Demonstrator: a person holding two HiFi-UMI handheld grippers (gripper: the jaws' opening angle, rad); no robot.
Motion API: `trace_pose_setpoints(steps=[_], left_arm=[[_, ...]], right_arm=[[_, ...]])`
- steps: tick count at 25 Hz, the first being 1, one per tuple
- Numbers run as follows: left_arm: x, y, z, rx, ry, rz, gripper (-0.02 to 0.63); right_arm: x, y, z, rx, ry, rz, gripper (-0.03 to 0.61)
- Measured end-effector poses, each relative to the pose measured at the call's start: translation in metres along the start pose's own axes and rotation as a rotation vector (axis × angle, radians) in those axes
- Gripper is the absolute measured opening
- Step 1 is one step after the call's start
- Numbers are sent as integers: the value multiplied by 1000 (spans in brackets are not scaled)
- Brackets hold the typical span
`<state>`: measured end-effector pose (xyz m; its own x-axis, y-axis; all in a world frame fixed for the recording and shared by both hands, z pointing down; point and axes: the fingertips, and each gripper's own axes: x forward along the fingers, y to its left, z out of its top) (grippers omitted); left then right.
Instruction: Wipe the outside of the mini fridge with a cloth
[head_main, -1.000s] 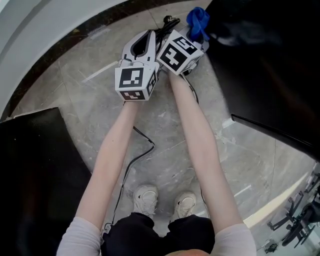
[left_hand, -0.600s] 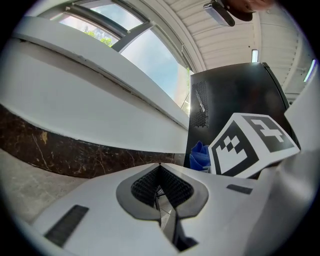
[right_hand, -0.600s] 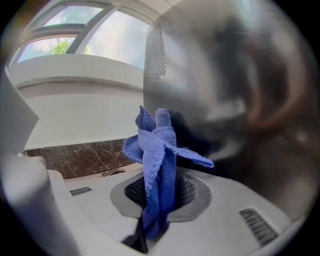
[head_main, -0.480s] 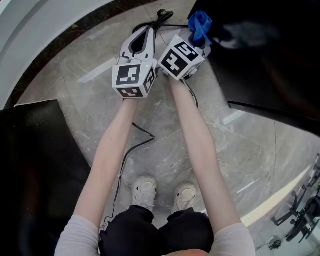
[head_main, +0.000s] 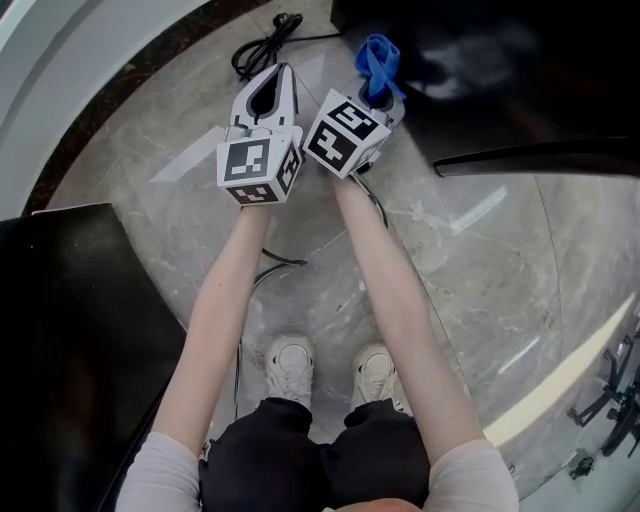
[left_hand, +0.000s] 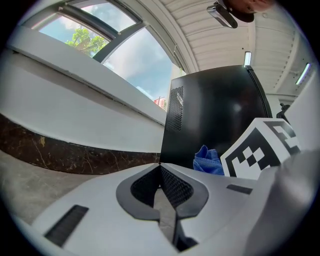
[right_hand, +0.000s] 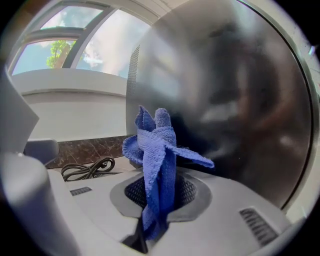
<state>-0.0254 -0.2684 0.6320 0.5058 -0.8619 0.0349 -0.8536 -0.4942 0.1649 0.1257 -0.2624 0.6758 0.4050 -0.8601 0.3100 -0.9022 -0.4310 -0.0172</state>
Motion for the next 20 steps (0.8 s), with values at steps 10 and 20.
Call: trace_pose_setpoints(steps=[10, 20], left_arm=[[-25, -9, 13, 8, -10, 6, 5], [-35, -28, 15, 17, -2, -28, 5]], right_arm=[[-29, -33, -3, 55, 26, -33, 83], [-52, -60, -1, 46, 13, -49, 83]])
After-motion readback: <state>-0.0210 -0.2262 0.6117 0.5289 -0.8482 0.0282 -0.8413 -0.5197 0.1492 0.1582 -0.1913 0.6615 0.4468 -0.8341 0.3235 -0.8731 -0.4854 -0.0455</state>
